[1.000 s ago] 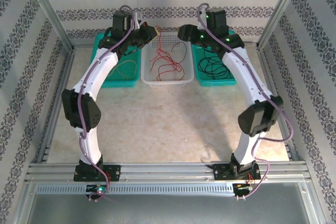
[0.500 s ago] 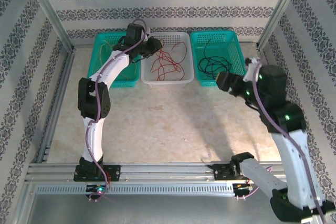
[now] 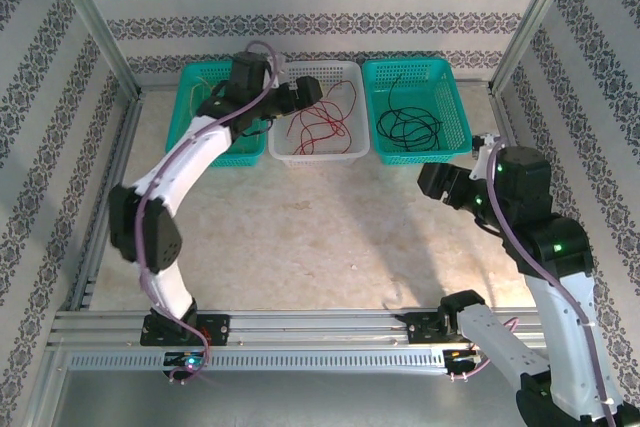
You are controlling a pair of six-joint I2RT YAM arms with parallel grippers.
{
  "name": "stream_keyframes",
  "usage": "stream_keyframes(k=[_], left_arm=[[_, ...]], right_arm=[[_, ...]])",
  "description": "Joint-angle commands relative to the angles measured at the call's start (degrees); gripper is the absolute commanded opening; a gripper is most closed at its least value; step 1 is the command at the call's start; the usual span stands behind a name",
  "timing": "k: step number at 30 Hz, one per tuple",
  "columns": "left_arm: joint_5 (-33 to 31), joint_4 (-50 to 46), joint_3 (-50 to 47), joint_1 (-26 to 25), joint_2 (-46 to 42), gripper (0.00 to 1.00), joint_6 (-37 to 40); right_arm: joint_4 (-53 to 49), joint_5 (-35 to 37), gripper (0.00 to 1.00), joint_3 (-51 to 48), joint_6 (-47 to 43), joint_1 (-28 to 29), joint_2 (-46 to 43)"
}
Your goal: Untangle the cables
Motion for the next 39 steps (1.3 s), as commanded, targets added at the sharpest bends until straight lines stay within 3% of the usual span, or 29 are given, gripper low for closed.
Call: stream_keyframes(k=[1, 3, 4, 7, 11, 14, 17, 22, 25, 27, 33, 35, 37, 39], left_arm=[[-9.5, -4.7, -4.8, -0.6, -10.4, 1.0, 8.0], [-14.2, -3.9, -10.4, -0.6, -17.8, 1.0, 11.0], [-17.3, -3.3, -13.6, -0.6, -21.8, 1.0, 12.6], [-29.9, -1.1, -23.8, -0.6, -32.9, 1.0, 18.2], [-48.6, 8.0, -43.5, -0.5, -43.7, 0.99, 25.4], [-56.9, 27.0, -61.8, 0.0, -50.4, 0.99, 31.4], [-58.8, 30.9, -68.9, 5.3, -49.1, 0.99, 25.0], [-64.6, 44.0, -77.3, 7.5, -37.0, 0.99, 28.9], [-64.6, 48.7, -77.4, 9.6, -31.9, 0.99, 29.6], [-58.9, 54.3, -77.7, 12.0, -29.2, 0.99, 30.3], [-48.3, 69.5, -76.7, 15.6, -19.4, 0.99, 36.8], [-45.0, 64.7, -74.3, 16.1, -18.8, 0.99, 36.5], [-38.4, 65.8, -74.2, 17.4, -18.2, 0.99, 35.5], [-36.3, 76.6, -77.4, 18.0, -13.8, 0.99, 34.0]], right_arm=[[2.5, 1.9, 0.76, 2.5, -2.8, -0.2, 1.7], [4.3, 2.8, 0.84, 2.4, -4.0, -0.1, 2.0], [5.5, 3.1, 0.97, 2.0, -4.6, -0.2, 1.8], [8.9, 6.2, 0.99, -0.9, -5.9, -0.2, 1.1], [13.5, 16.6, 0.98, -9.5, -2.9, -0.2, -0.5], [20.6, 21.3, 0.98, -22.1, -1.2, -0.3, -3.5], [31.1, 26.4, 0.98, -34.8, -3.0, -0.3, -7.1], [45.5, 40.8, 0.99, -47.6, -8.9, -0.4, -4.5], [58.4, 47.1, 0.98, -52.3, -16.9, -0.9, 1.4], [69.6, 46.9, 0.98, -56.4, -20.8, -2.1, 5.6], [86.4, 35.6, 0.98, -58.1, -18.5, -9.2, 17.7], [88.3, 32.1, 0.98, -55.5, -20.1, -9.3, 22.4], [97.2, 27.2, 0.98, -55.5, -21.0, -9.7, 27.3], [101.2, 19.9, 0.98, -53.3, -25.7, -9.9, 31.6]])
